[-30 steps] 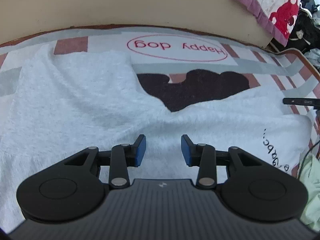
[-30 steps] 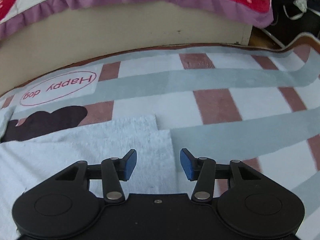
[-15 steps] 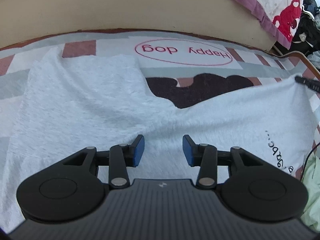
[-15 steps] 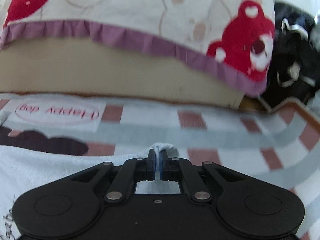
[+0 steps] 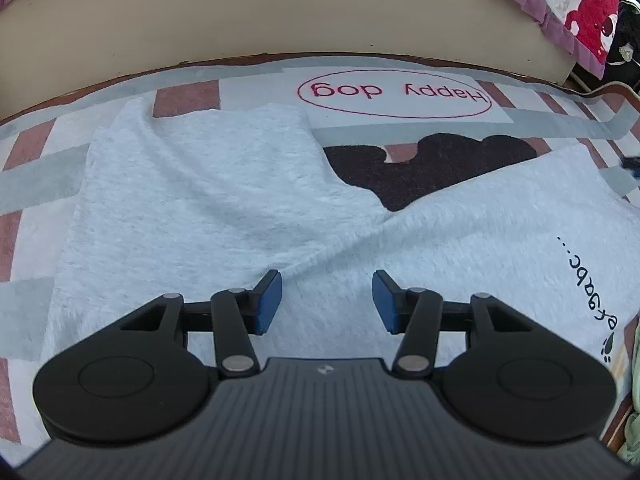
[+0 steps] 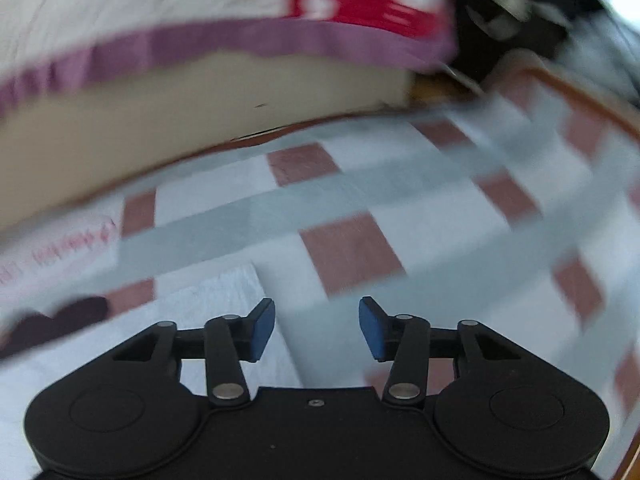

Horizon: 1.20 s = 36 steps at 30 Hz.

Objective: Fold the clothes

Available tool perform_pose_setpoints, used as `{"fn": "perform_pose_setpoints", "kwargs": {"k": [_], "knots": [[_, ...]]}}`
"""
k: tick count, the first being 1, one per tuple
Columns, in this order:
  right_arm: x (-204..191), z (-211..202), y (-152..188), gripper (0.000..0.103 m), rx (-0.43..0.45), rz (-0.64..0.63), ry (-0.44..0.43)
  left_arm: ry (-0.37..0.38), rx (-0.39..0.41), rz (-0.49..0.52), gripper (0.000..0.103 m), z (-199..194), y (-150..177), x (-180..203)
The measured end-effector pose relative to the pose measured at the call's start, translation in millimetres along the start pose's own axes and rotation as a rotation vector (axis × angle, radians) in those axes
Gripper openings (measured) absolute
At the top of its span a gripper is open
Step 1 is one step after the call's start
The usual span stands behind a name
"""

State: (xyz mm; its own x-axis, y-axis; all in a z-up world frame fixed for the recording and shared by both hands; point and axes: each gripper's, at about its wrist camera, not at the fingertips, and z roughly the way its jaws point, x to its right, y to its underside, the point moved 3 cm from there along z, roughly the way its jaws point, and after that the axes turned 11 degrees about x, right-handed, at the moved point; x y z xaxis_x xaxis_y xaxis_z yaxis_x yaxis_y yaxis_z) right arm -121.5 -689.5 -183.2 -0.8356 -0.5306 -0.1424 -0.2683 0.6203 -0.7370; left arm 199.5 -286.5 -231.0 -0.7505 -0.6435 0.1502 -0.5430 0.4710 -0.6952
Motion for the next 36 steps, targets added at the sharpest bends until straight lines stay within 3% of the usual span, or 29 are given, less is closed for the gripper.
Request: {"fn": "perform_pose_setpoints", "kwargs": {"k": [3,6,7,10,14,17,18,19,23,25,26,27,30,32,34,36], "knots": [[33,-37,22,0.068,-0.070,0.205,-0.057,0.000,-0.010,0.005,0.049,0,0,0],[51,-57,65,0.070,-0.268,0.313,-0.123,-0.022,-0.046,0.012,0.049,1,0,3],[54,-62,78,0.070,-0.299,0.325,-0.136,-0.038,-0.063,0.014,0.050,1,1,4],[56,-70,108,0.070,-0.286,0.398,-0.214,-0.073,-0.113,0.012,0.050,-3,5,3],[47,-48,124,0.071,-0.236,0.471,-0.273,-0.095,-0.164,-0.027,0.052,-15,19,-8],[29,-35,120,0.067,-0.086,0.424,-0.297,-0.100,-0.171,-0.080,0.053,-30,30,-21],[24,-30,118,0.029,-0.037,0.402,-0.298,-0.107,-0.173,-0.093,0.053,-35,35,-25],[19,-26,113,0.006,-0.006,0.372,-0.296,-0.114,-0.175,-0.105,0.053,-41,39,-29],[-14,-65,83,0.006,0.151,0.169,-0.250,-0.228,-0.212,-0.110,0.053,-64,58,-51],[-25,-59,82,0.008,0.164,-0.016,-0.152,-0.301,-0.233,-0.107,0.053,-77,64,-66],[-31,-56,81,0.013,0.170,-0.108,-0.103,-0.326,-0.238,-0.114,0.053,-84,67,-74],[-33,-52,82,0.019,0.163,-0.172,-0.047,-0.334,-0.245,-0.138,0.053,-92,68,-84],[-14,-29,89,0.027,0.073,-0.177,0.218,-0.326,-0.270,-0.174,0.053,-119,74,-105],[-8,-29,86,0.032,0.077,-0.232,0.357,-0.297,-0.291,-0.160,0.061,-134,78,-111],[-21,-41,77,0.032,0.122,-0.237,0.276,-0.245,-0.313,-0.133,0.065,-146,83,-114],[-55,-57,72,0.039,0.135,-0.258,0.076,-0.200,-0.338,-0.136,0.069,-152,88,-117]]}}
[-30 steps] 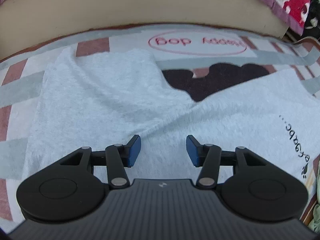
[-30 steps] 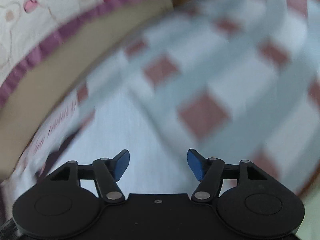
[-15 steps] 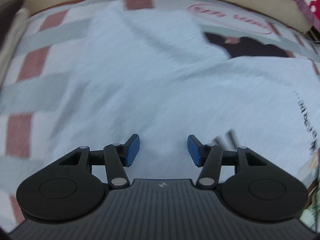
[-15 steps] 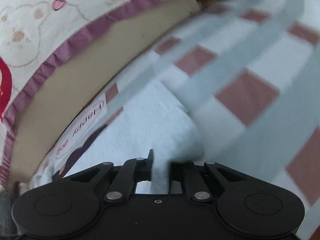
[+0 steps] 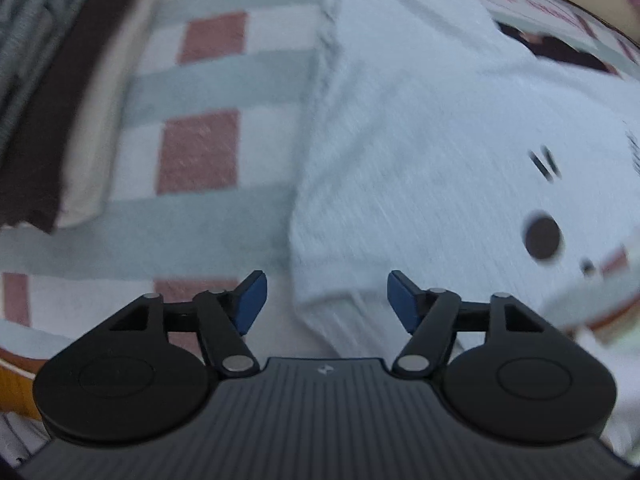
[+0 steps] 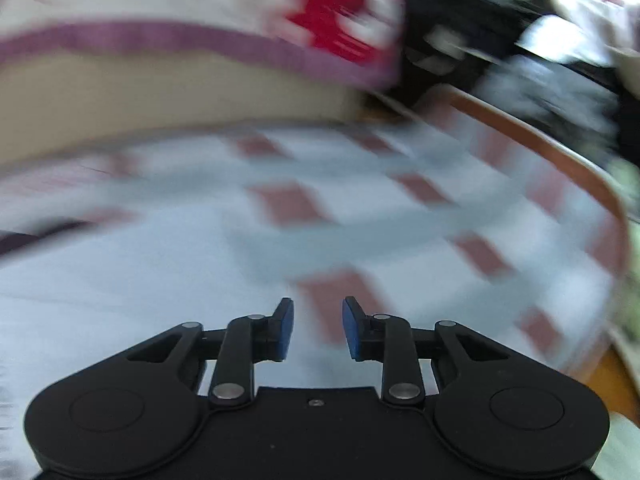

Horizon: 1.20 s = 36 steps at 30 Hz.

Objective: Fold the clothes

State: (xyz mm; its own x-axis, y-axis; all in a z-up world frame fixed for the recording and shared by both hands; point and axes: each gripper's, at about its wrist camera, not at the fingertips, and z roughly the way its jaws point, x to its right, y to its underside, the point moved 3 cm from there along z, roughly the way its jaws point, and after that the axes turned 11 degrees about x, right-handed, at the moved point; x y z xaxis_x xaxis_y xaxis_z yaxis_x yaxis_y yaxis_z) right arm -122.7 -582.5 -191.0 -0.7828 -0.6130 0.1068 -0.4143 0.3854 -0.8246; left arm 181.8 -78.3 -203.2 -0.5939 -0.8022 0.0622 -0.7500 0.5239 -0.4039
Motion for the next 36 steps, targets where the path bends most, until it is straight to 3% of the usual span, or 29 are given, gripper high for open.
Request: {"fn": "perform_pose_setpoints", "kwargs": {"k": [3,7,8,10,11,12,14,15,16,17,19,24,27,28,30,31,34,36], "knots": [[-56,-23,-18,0.044,0.024,-0.013,-0.313,0.041,-0.056,-0.054,0.078,9,8,-6],[-157,-45,-21,0.044,-0.055,-0.079,-0.739,0.037,-0.087,-0.156,0.078,23,14,-8],[-181,-54,-16,0.045,-0.076,-0.111,-0.826,0.073,-0.085,-0.188,0.079,24,14,-8],[-228,-73,-1,0.045,-0.113,-0.200,-0.981,0.170,-0.096,-0.268,0.085,27,17,-6],[-248,-80,6,0.045,-0.128,-0.249,-1.041,0.186,-0.094,-0.287,0.096,28,19,-4],[-266,-87,13,0.045,-0.142,-0.298,-1.102,0.200,-0.091,-0.304,0.100,30,21,-3],[-302,-100,30,0.045,-0.169,-0.405,-1.196,0.200,-0.091,-0.298,0.102,30,24,3],[-315,-107,37,0.045,-0.174,-0.447,-1.215,0.184,-0.077,-0.259,0.099,27,25,8],[-327,-112,44,0.045,-0.182,-0.486,-1.233,0.167,-0.062,-0.219,0.087,25,25,13],[-336,-113,51,0.045,-0.194,-0.512,-1.243,0.151,-0.047,-0.180,0.054,22,26,18],[-346,-112,63,0.045,-0.222,-0.537,-1.252,0.136,-0.002,-0.159,0.005,12,27,19],[-347,-99,81,0.045,-0.292,-0.510,-1.238,0.153,0.156,-0.243,0.005,-33,27,-3],[-336,-94,82,0.045,-0.299,-0.468,-1.210,0.115,0.132,-0.150,0.005,-41,37,6],[-331,-94,85,0.045,-0.295,-0.476,-1.210,0.079,0.107,-0.075,0.005,-38,42,11],[-322,-98,88,0.045,-0.270,-0.498,-1.219,-0.076,0.053,0.090,0.000,-30,48,16],[-318,-100,89,0.046,-0.270,-0.503,-1.216,-0.124,0.030,0.120,0.000,-27,50,16],[-313,-105,89,0.053,-0.298,-0.499,-1.225,-0.116,0.037,0.031,0.002,-37,41,1],[-312,-108,91,0.055,-0.329,-0.490,-1.246,-0.146,0.088,0.021,0.003,-49,33,-2]]}}
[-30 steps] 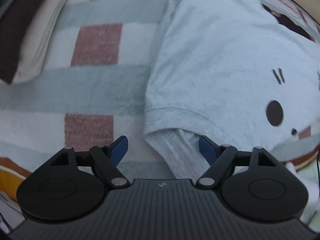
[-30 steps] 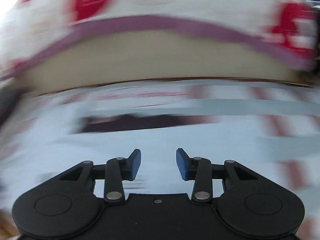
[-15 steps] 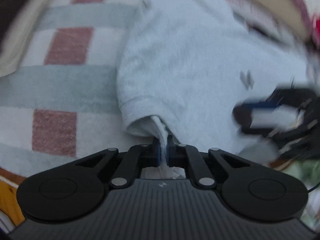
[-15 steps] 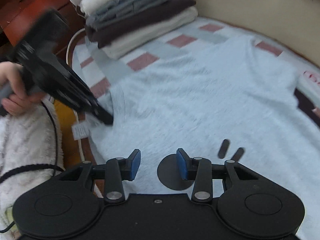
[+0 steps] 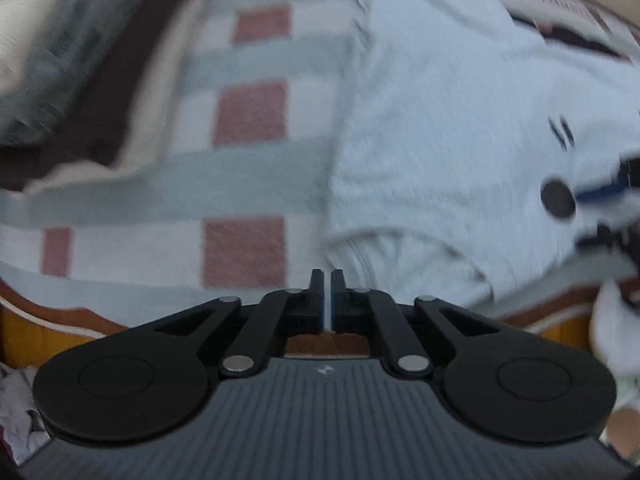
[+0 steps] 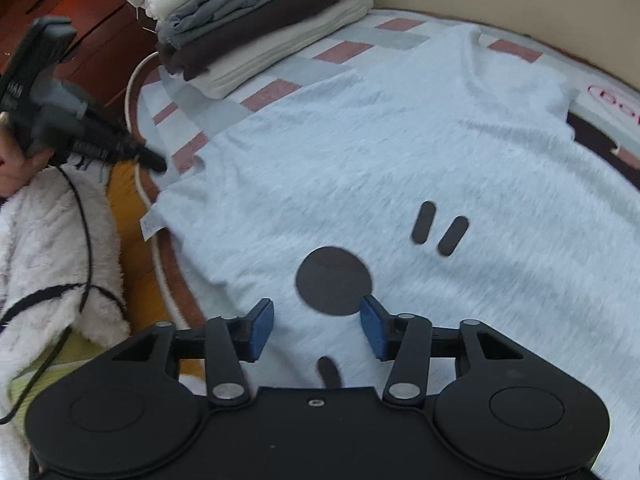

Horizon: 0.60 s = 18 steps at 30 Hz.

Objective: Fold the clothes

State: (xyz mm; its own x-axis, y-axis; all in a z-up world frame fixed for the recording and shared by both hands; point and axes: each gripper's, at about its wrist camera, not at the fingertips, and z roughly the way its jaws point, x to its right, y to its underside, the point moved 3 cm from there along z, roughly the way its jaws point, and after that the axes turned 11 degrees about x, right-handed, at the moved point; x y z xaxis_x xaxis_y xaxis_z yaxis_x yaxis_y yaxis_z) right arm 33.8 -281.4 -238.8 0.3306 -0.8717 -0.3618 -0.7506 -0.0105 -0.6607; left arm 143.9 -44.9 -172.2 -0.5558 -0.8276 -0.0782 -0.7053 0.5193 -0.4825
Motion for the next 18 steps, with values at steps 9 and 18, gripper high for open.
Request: {"fn": "perform_pose_setpoints", "kwargs": {"k": [9,18], "knots": [[19,-20,-20,0.055,0.056,0.125,-0.030,0.152,0.164,-0.179,0.050,15,-64,37],[112,-49,-105,0.057,0.122,0.162,0.238,0.059,0.307,-0.167,0.062,104,-163,41]]}}
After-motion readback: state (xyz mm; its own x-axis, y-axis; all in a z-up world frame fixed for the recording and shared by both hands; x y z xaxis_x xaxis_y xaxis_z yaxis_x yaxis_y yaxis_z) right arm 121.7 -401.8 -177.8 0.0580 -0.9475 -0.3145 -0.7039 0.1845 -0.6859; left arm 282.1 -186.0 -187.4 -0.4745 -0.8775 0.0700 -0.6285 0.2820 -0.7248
